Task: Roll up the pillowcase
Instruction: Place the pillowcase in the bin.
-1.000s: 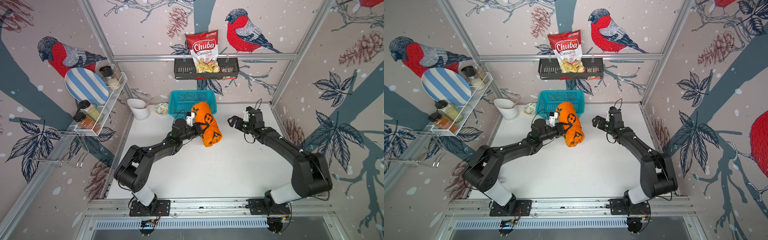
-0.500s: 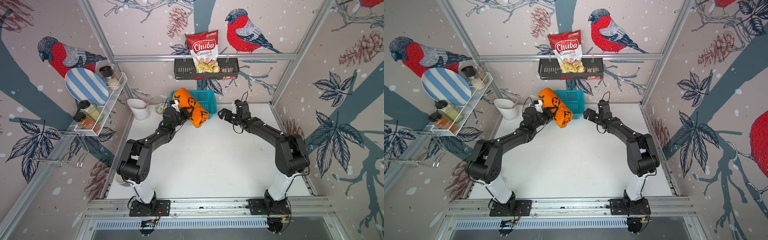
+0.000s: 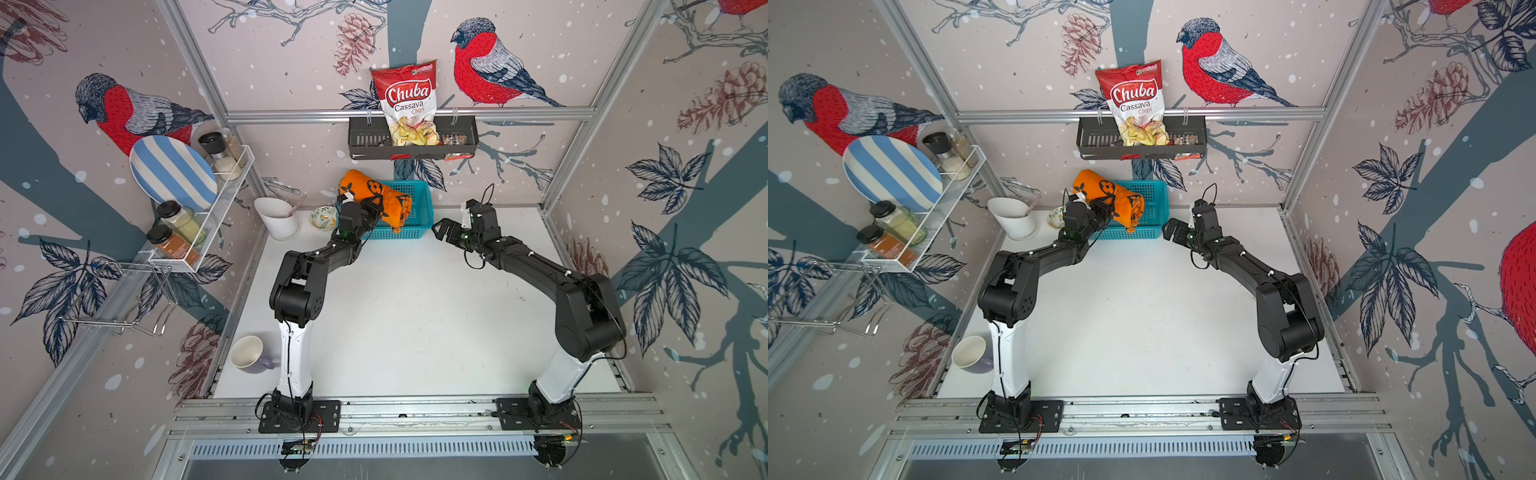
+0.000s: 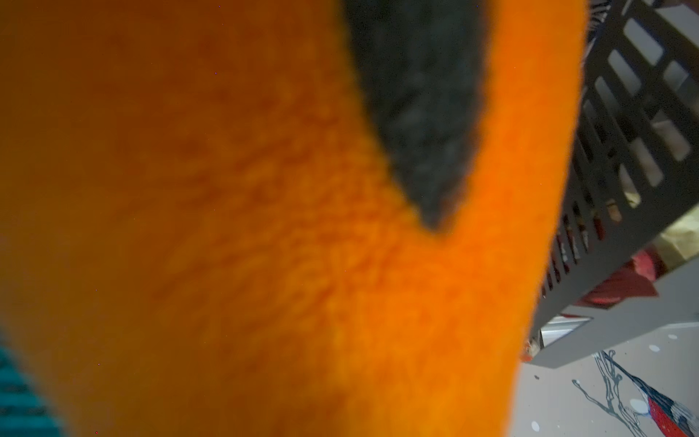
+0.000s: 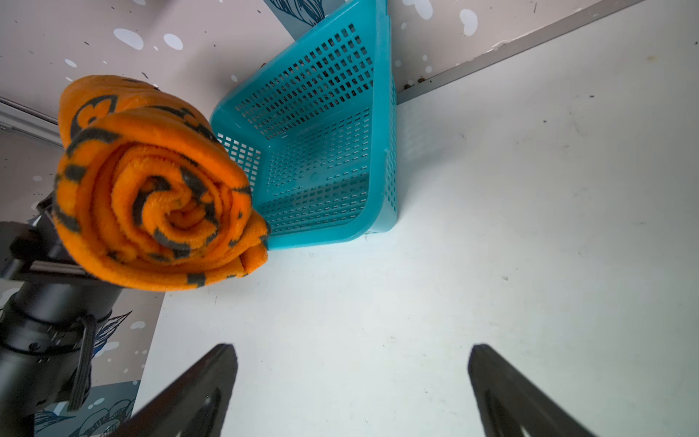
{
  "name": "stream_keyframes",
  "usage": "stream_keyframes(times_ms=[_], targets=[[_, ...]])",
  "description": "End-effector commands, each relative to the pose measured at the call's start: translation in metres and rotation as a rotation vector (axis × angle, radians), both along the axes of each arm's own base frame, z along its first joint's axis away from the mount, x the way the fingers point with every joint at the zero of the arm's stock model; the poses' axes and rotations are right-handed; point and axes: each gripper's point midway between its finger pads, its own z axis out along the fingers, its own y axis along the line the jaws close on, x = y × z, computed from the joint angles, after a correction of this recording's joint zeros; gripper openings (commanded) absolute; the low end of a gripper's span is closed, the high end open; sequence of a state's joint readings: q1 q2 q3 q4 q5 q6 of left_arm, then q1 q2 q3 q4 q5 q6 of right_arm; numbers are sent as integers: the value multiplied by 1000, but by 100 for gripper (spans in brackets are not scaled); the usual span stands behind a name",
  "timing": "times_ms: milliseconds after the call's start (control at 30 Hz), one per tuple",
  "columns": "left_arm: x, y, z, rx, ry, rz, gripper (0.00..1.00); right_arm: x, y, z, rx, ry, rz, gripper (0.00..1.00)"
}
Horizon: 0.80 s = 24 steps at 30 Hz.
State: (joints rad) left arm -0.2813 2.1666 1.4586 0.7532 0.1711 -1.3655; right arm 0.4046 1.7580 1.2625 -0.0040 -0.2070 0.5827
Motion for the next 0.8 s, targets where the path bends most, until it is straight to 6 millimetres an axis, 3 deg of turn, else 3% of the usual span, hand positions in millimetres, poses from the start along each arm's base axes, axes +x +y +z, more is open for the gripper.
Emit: stream_keyframes(times_ms=[0,133,300,467,600,700,767], targets=[[14,6,16,-73,-51,63,36,-1,0,4,8,-12,-3,100],[30,-2,13,-78,-50,62,37,-4,-1,0,14,-2,-5,100],[45,-14,29,-169,-121,35,36,-8,-1,-9,20,20,-1,100],[53,-29,14,-208,-96,11,35,-8,-2,-13,20,32,-1,100],[55,-26,-4,-168,-39,49,39,-9,-4,-10,18,26,-5,100],[56,-25,-17,-173,-3,62,55,-10,-4,-11,20,29,-8,100],[56,-25,-25,-178,17,60,75,-10,-5,-12,19,34,-9,100]])
